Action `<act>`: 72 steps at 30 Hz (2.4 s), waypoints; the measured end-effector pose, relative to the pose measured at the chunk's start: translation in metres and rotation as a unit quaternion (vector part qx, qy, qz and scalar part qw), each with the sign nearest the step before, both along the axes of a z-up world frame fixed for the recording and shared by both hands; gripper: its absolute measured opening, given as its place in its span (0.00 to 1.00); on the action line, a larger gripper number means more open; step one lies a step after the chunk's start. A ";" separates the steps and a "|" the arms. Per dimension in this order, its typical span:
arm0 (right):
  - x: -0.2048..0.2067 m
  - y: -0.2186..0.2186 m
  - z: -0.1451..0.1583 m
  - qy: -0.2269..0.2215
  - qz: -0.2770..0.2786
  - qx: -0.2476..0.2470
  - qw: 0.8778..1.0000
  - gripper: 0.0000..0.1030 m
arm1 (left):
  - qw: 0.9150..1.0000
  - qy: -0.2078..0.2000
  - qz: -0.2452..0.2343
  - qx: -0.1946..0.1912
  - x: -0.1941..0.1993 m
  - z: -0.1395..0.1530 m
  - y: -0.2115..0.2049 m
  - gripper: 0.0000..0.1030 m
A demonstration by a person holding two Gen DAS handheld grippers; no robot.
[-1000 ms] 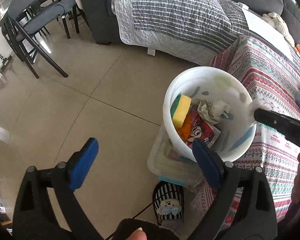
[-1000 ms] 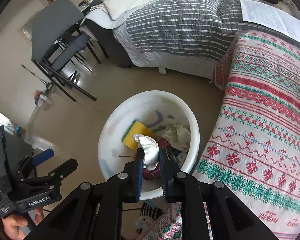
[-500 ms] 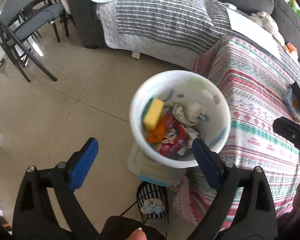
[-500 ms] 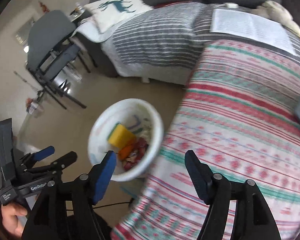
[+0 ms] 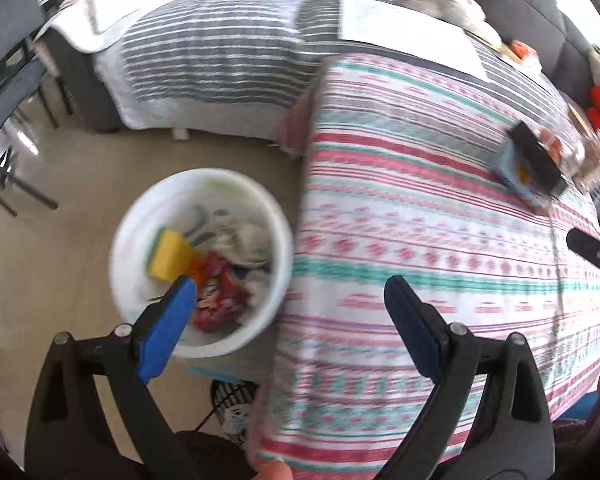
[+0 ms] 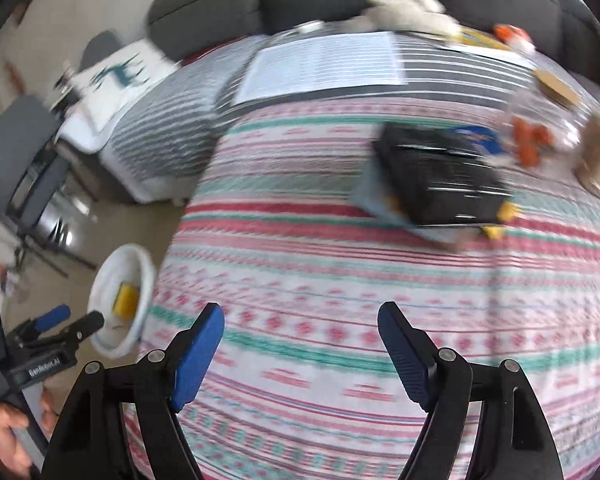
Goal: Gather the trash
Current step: 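Reach the left tool to the black plastic tray and grasp its edge, then lift the black tray with the left tool while the right tool reaches to the snack bar wrapper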
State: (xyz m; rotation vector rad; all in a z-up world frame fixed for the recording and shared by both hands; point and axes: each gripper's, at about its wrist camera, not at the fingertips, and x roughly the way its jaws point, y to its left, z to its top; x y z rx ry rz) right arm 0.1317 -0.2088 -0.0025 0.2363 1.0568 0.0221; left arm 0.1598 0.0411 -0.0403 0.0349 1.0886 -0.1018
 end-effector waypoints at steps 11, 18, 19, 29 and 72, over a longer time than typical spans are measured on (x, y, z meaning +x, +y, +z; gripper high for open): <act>-0.037 -0.142 0.009 0.013 -0.128 0.005 0.992 0.79 | 0.997 -0.008 -0.075 -0.006 0.012 0.020 -0.123 0.92; -0.052 -0.213 -0.003 0.033 -0.185 -0.006 0.982 0.79 | 0.993 -0.004 -0.083 -0.080 0.040 0.021 -0.202 0.90; -0.054 -0.219 -0.004 0.034 -0.189 -0.008 0.981 0.79 | 0.993 -0.001 -0.082 -0.089 0.042 0.020 -0.210 0.88; -0.059 -0.238 -0.009 0.041 -0.188 0.041 0.980 0.79 | 0.984 0.038 -0.032 -0.173 0.078 -0.009 -0.251 0.81; -0.013 -0.138 -0.026 0.077 -0.119 0.012 0.990 0.79 | 0.964 -0.014 -0.012 -0.267 0.021 0.040 -0.053 0.35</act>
